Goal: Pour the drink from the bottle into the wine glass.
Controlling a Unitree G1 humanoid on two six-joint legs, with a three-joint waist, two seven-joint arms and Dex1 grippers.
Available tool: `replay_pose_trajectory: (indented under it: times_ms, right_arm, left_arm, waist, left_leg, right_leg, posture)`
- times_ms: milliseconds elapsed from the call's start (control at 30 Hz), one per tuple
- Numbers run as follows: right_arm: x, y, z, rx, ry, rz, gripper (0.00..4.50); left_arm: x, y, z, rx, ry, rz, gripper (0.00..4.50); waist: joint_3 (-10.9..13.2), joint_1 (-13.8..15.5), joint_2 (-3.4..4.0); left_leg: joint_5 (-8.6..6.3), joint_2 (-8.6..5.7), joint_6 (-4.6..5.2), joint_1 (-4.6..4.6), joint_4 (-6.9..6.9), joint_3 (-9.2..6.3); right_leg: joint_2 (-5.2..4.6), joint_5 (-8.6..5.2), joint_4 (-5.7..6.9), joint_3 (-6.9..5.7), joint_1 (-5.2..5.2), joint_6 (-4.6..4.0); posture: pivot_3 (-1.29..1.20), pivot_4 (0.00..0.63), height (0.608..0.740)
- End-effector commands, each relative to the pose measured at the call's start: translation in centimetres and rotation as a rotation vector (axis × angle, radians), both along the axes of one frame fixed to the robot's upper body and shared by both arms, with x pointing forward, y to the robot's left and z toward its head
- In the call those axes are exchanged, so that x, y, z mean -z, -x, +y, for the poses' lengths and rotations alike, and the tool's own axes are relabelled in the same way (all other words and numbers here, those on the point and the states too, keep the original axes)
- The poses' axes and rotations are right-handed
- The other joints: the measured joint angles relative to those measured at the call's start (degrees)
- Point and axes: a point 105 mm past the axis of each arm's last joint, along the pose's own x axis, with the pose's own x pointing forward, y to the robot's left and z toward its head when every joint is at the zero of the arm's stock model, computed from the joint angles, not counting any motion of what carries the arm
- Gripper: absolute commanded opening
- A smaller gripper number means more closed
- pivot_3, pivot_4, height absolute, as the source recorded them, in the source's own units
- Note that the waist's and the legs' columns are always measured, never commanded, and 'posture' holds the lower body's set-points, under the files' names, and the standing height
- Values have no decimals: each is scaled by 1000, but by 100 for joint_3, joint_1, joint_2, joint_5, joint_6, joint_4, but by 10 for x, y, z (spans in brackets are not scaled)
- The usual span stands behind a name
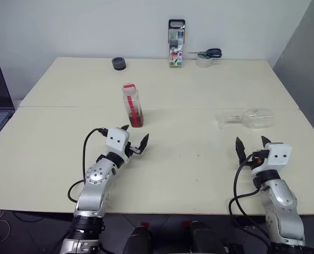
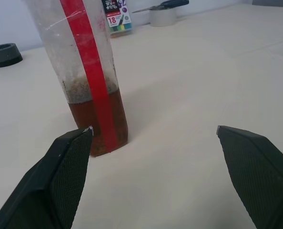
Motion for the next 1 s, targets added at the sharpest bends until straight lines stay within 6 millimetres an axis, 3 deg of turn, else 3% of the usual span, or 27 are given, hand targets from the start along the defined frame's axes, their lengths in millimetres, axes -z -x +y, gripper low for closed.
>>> replay_pose_trajectory:
  times_ms: [33,400,600,700,800,867,1000]
  right_arm:
    - [-14,2,-5,8,11,-52,4500]
    - [-17,1,-4,-3,23,-60,4500]
    - [-25,1,6,-76,64,-79,4500]
    - [-37,2,22,-200,51,-92,4500]
    - [-50,9,55,-449,95,-75,4500]
    - [-55,18,76,-602,93,-47,4500]
    - [-60,28,95,-743,92,-3,4500]
  left_arm:
    - [-16,3,-6,25,12,-59,4448]
    - [-14,3,-9,28,8,-55,4448]
    - [-13,2,-11,29,11,-51,4448]
    - [-5,5,-12,60,6,0,4448]
    - [-11,9,-10,93,77,-15,4448]
    - [-16,4,-5,51,58,-36,4448]
    - [-20,-5,5,-48,47,-44,4448]
  waist:
    - [0,0,0]
    - [0,0,0]
    - [0,0,0]
    - [0,-3,0]
    - [3,-8,4]
    - [2,-3,4]
    - [3,3,3]
  left_leg:
    - [0,0,0,0,0,0]
    - [0,0,0,0,0,1]
    - [0,0,0,0,0,1]
    - [0,0,0,0,0,2]
    - [0,0,0,1,0,2]
    - [0,0,0,0,1,-1]
    - [0,0,0,1,2,-13]
  right_leg:
    - [0,0,0,0,0,0]
    - [0,0,0,1,0,0]
    - [0,0,0,0,0,0]
    - [0,0,0,2,0,0]
    - [1,0,0,2,0,0]
    - [1,0,-1,-1,1,0]
    - [2,0,-10,-10,13,0]
  posture:
    - [0,150,740]
    - [0,150,740]
    - [0,150,740]
    - [0,150,740]
    - [0,150,740]
    - [0,150,740]
    - [0,150,740]
